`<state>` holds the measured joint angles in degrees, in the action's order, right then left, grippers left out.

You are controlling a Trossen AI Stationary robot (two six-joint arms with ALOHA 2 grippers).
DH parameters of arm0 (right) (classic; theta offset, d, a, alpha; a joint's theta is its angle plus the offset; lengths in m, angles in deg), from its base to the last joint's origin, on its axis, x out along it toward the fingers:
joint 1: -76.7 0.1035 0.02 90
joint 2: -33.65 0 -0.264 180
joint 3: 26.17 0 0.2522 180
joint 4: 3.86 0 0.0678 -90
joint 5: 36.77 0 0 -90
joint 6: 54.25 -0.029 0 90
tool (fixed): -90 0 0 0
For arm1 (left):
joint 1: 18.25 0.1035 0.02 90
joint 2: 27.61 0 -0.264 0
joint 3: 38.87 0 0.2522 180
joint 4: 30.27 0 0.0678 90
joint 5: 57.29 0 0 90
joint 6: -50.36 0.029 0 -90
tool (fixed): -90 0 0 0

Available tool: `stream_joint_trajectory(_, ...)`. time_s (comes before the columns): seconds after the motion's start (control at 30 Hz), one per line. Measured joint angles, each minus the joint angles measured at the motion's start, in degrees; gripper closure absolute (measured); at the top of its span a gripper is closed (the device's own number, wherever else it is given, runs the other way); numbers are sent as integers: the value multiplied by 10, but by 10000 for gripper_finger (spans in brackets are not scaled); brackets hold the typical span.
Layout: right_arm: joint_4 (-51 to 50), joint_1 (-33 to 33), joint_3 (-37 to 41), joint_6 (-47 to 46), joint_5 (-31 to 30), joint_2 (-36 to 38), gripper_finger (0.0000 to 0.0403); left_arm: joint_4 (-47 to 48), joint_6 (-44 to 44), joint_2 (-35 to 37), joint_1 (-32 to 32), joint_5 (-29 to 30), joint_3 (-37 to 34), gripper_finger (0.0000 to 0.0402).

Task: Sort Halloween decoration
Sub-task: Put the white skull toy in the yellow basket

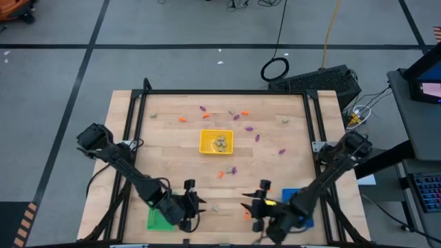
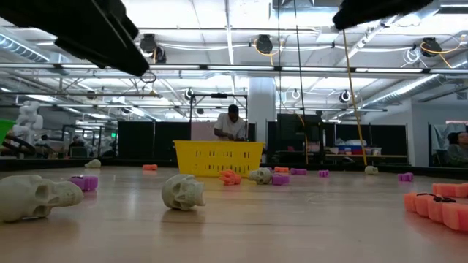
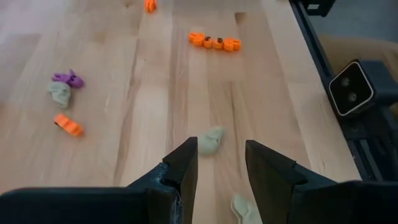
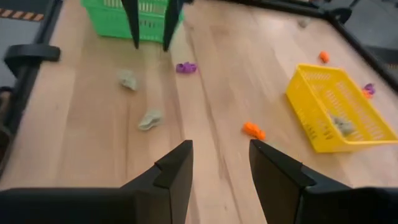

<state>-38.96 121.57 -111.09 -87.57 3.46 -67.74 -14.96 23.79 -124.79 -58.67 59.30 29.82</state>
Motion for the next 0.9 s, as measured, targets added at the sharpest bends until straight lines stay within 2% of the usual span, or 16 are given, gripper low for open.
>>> stream_joint_trajectory(0.17,37,-66,0,16,37,-28,257,7,0,0,-10,28,0,270)
stream_joint_trajectory(0.43,3,-152,0,51,111,-31,257,20,4,0,-4,89,0,270)
stream_joint_trajectory(0.53,-61,-166,0,52,102,-9,257,44,3,0,3,114,0,270)
stream_joint_trajectory(0.7,-239,-199,0,-12,61,42,257,71,0,0,13,136,0,270)
stream_joint_trajectory(0.9,-394,-297,0,-68,63,108,257,63,0,0,32,136,0,270)
